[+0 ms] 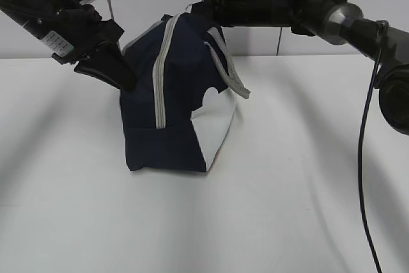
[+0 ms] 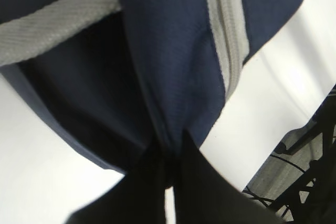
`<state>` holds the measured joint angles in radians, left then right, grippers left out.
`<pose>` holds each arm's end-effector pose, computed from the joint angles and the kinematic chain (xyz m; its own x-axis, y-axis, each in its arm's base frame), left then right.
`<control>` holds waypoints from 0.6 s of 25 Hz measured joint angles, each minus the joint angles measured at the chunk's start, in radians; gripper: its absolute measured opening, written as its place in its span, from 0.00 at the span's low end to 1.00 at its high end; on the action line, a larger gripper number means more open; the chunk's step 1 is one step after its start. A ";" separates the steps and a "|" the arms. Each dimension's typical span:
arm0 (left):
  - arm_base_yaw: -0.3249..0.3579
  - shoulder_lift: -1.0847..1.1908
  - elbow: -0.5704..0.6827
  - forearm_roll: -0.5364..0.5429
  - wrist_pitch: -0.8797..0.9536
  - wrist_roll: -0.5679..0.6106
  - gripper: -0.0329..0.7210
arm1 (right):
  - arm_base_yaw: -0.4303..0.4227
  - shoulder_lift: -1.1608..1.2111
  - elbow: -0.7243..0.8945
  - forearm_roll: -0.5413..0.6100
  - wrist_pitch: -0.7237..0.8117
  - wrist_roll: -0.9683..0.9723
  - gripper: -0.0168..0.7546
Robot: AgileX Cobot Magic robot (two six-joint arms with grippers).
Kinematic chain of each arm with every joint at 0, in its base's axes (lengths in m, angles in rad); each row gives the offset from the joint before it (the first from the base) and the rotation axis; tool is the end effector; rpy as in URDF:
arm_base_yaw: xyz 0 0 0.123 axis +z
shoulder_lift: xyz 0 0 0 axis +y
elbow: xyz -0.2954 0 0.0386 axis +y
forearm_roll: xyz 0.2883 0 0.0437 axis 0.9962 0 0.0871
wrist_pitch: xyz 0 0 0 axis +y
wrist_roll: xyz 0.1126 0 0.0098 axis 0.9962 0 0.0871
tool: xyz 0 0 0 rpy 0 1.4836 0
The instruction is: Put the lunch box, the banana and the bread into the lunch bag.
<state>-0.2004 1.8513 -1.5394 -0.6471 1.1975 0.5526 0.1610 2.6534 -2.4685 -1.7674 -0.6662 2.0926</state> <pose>0.4069 -0.1474 0.2582 -0.8342 0.4058 -0.3733 0.5464 0.6997 -0.4603 0.6381 0.1730 0.1952 -0.4263 0.1485 -0.8923 -0.6148 0.6760 0.4063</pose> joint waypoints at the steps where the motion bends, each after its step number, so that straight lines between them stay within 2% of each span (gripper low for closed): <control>1: 0.000 0.000 0.000 0.000 0.003 -0.001 0.05 | -0.002 0.000 -0.007 -0.014 -0.023 0.005 0.00; 5: 0.003 0.000 -0.028 0.004 0.012 -0.042 0.07 | -0.006 0.000 -0.038 -0.089 -0.097 0.072 0.00; 15: 0.013 -0.001 -0.236 0.011 0.032 -0.087 0.20 | -0.009 -0.008 -0.049 -0.113 -0.222 0.100 0.00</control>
<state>-0.1873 1.8504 -1.7752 -0.6365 1.2295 0.4660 0.1522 2.6457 -2.5176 -1.8800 -0.8886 2.1930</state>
